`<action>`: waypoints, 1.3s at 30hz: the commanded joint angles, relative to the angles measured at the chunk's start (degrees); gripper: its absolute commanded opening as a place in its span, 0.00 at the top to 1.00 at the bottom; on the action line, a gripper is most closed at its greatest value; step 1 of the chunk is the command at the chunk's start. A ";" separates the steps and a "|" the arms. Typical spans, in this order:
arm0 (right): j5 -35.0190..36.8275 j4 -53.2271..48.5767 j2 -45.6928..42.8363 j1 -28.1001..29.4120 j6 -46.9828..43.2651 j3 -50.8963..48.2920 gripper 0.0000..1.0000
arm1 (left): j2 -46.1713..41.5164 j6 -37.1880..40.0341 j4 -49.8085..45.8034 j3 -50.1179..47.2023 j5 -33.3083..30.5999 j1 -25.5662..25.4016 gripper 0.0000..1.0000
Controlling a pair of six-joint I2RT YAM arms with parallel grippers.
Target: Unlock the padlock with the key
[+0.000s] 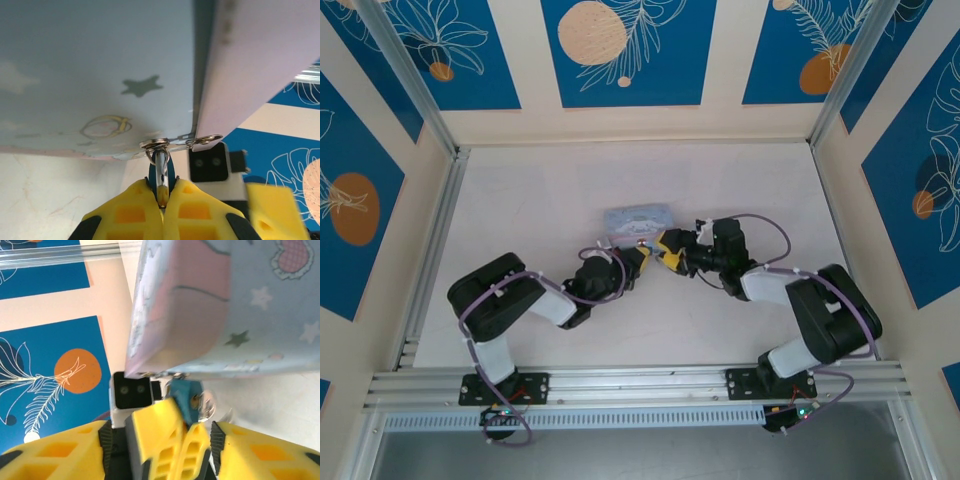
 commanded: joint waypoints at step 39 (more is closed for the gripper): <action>36.79 -47.92 -5.76 19.50 -71.70 18.10 0.58 | -13.20 5.52 -24.97 4.93 18.33 4.83 1.00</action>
